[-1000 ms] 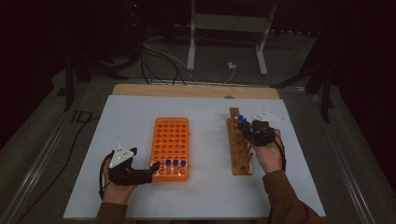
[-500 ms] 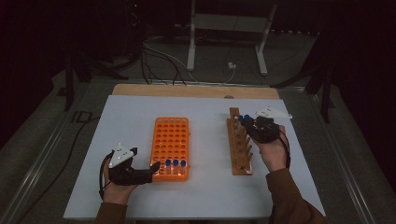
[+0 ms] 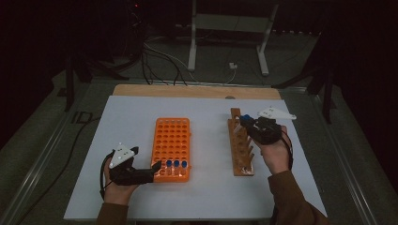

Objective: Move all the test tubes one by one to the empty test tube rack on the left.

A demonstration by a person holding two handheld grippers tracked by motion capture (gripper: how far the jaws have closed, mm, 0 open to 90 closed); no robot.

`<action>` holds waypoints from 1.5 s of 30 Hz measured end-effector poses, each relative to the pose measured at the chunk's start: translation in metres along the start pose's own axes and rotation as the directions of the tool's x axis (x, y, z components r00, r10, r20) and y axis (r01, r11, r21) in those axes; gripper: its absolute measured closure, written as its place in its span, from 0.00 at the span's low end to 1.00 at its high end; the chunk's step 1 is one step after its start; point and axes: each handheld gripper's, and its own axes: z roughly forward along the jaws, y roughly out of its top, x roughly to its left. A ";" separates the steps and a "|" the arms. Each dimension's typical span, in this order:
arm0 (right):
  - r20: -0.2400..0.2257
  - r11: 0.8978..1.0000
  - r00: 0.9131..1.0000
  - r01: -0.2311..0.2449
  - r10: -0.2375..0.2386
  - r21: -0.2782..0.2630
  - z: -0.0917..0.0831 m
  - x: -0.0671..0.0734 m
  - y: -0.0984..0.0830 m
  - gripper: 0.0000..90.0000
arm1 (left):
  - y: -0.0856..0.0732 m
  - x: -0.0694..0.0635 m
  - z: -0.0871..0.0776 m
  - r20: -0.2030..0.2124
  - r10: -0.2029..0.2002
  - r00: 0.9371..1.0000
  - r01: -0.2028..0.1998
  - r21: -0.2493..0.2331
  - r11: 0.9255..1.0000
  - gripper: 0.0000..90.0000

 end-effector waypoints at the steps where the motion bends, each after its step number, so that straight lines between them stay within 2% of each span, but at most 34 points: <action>1: -0.007 1.000 1.000 0.002 -0.002 0.001 0.000 0.001 0.000 0.86 | 0.001 -0.001 0.000 0.003 0.004 1.000 -0.004 -0.002 1.000 0.01; 9: -0.057 0.999 0.998 0.031 -0.030 0.015 0.003 0.016 0.000 0.86 | 0.013 -0.009 0.004 0.018 0.036 0.999 -0.036 -0.014 0.999 0.01; 20: -0.131 0.999 0.991 0.041 -0.037 0.032 0.006 0.033 -0.002 0.86 | 0.027 -0.025 0.016 0.043 0.082 0.996 -0.081 -0.022 0.996 0.01; 32: -0.217 0.998 0.975 0.049 -0.042 0.029 0.003 0.049 0.002 0.86 | 0.040 -0.044 0.029 0.073 0.129 0.989 -0.128 -0.022 0.992 0.01; 42: -0.258 0.997 0.965 0.065 -0.054 0.036 0.004 0.062 0.006 0.86 | 0.051 -0.060 0.041 0.092 0.178 0.980 -0.177 -0.019 0.984 0.01; 45: -0.270 0.997 0.961 0.067 -0.055 0.032 0.003 0.066 0.008 0.86 | 0.054 -0.064 0.044 0.095 0.180 0.979 -0.179 -0.021 0.984 0.01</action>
